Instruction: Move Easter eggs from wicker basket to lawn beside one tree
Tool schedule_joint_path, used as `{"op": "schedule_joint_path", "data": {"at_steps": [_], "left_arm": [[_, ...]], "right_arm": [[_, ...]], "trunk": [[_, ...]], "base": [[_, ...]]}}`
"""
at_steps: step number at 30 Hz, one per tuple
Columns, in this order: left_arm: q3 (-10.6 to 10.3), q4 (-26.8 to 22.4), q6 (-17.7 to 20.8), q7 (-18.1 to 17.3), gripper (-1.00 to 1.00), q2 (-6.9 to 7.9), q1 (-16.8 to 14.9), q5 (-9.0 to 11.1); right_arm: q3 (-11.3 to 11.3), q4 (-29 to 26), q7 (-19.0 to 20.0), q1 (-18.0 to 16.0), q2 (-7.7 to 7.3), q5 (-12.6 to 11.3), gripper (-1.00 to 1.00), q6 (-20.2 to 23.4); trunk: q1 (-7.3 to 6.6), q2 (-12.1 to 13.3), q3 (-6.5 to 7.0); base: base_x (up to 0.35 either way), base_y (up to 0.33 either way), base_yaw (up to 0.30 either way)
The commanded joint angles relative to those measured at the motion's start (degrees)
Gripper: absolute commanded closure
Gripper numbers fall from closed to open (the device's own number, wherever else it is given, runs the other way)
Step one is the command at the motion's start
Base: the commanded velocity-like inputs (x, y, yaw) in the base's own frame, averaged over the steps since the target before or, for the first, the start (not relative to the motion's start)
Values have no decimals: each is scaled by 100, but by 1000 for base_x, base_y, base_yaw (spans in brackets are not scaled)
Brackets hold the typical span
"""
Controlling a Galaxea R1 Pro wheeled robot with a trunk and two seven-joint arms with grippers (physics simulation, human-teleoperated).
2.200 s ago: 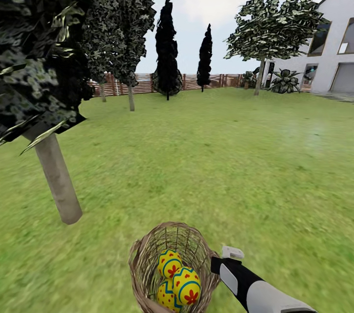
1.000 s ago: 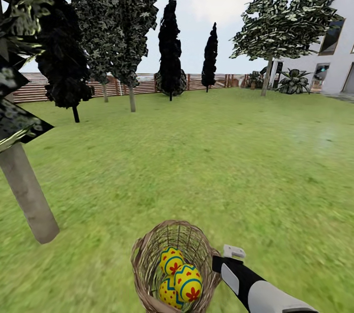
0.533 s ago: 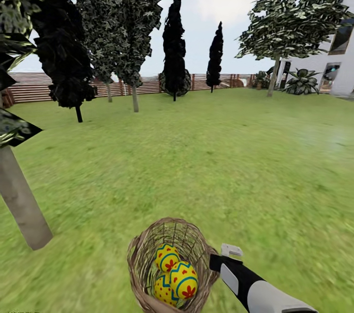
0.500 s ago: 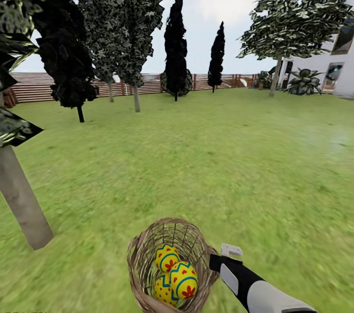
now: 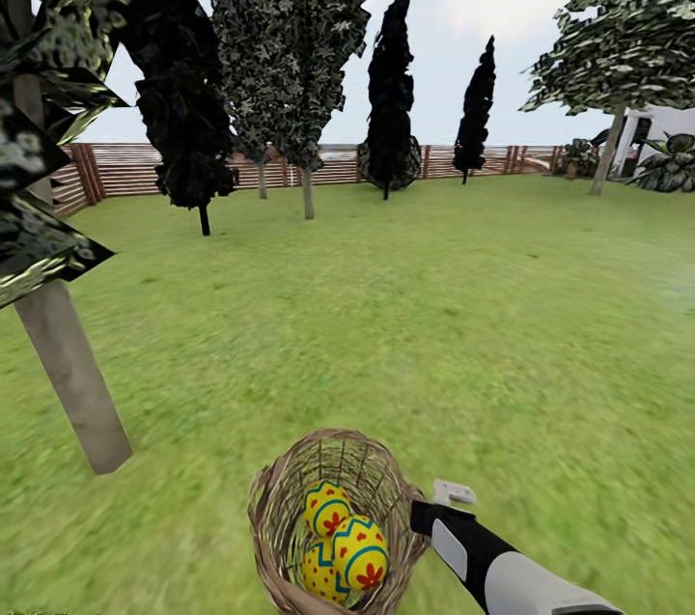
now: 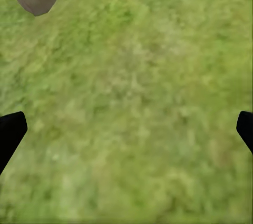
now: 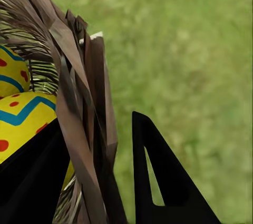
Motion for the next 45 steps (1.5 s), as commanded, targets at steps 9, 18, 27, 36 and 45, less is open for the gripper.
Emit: {"op": "schedule_joint_path", "data": {"at_steps": [9,18,27,36,45], "left_arm": [[7,-1,-18,-30,-100,0,9,46],[7,-1,-19,-35,-100,0,6,46],[7,-1,-19,-36,-100,0,7,46],[7,-1,-20,-27,-100,0,10,46],[4,-1,-19,-27,-100,0,10,46]], "right_arm": [[-11,-4,-27,-1,10,-43,100,33],[-12,-2,-27,0,10,-43,100,33],[-12,-6,-27,-1,10,-43,100,33],[-12,0,-27,-1,18,-43,100,33],[-11,1,-27,-1,19,-43,100,33]], "trunk": [[3,-3,-5],[3,-3,-5],[3,-3,-5],[3,-3,-4],[3,-3,2]], "base": [[259,-205,278],[296,-108,58],[334,69,0],[325,13,-10],[324,-17,-72]]}}
